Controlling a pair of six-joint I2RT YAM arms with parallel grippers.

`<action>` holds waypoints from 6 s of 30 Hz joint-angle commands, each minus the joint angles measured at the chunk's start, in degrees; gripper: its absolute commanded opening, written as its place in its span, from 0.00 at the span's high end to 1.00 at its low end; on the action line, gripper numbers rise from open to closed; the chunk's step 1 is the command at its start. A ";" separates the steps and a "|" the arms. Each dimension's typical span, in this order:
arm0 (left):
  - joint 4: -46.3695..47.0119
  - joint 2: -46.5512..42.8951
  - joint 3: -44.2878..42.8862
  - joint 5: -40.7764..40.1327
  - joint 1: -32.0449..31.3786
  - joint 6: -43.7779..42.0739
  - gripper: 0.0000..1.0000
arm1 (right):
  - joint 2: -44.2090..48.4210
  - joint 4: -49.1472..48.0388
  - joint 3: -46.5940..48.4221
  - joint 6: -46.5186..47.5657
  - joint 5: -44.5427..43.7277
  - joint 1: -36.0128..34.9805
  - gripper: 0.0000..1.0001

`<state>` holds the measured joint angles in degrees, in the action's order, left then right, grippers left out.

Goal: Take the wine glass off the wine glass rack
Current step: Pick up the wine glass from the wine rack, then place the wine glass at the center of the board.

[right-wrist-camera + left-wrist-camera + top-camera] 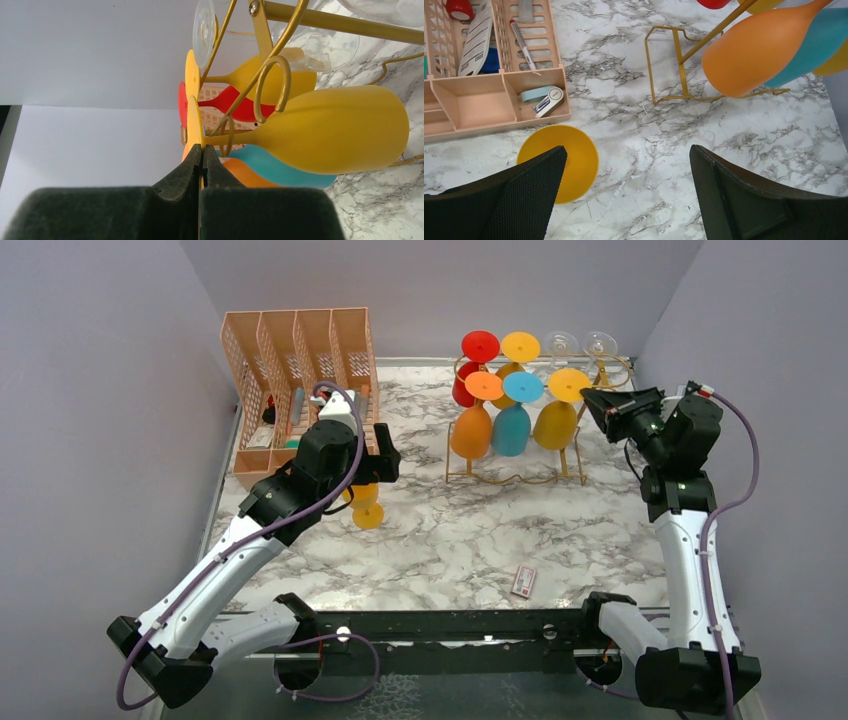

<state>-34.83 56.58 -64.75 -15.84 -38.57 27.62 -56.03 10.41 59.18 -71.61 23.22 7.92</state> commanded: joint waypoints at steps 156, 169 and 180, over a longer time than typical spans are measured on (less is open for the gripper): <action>9.28 1.08 0.61 49.56 10.72 6.60 0.01 | 15.89 -18.89 -40.71 93.17 47.73 -43.78 0.99; 29.83 6.56 8.58 71.53 11.41 17.31 0.15 | 21.20 -24.07 -42.75 89.40 50.45 -43.78 0.99; 31.12 7.62 10.38 75.53 6.06 16.14 0.26 | 19.97 -23.75 -42.26 91.22 51.56 -43.78 0.99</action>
<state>-6.26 63.61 -55.68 56.16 -30.24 43.81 -36.03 -11.92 16.75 18.13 72.84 -35.57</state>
